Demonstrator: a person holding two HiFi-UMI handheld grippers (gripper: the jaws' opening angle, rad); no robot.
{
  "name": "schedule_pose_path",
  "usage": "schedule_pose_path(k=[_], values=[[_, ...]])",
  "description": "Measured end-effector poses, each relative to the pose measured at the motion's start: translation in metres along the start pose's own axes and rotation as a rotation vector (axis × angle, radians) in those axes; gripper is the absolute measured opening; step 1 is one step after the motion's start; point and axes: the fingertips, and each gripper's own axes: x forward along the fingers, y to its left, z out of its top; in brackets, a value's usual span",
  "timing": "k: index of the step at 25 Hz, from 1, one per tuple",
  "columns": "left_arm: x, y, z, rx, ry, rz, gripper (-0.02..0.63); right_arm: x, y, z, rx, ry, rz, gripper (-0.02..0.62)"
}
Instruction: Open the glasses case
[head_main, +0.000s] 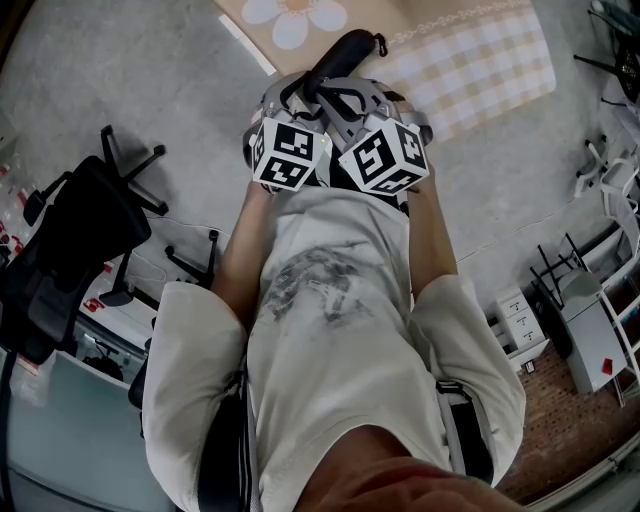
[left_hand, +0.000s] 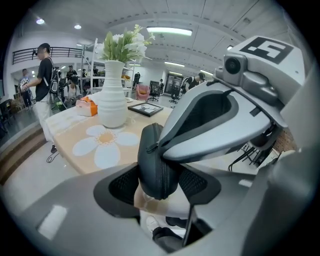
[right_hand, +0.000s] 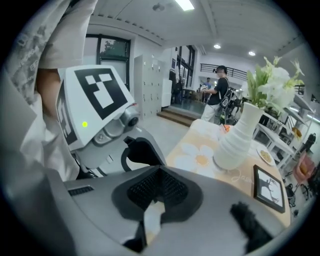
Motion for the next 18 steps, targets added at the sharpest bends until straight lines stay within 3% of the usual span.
schedule_pose_path(k=[18], values=[[-0.002, 0.001, 0.004, 0.001, -0.007, 0.004, 0.256, -0.004, -0.013, 0.001, 0.028, 0.013, -0.132, 0.014]])
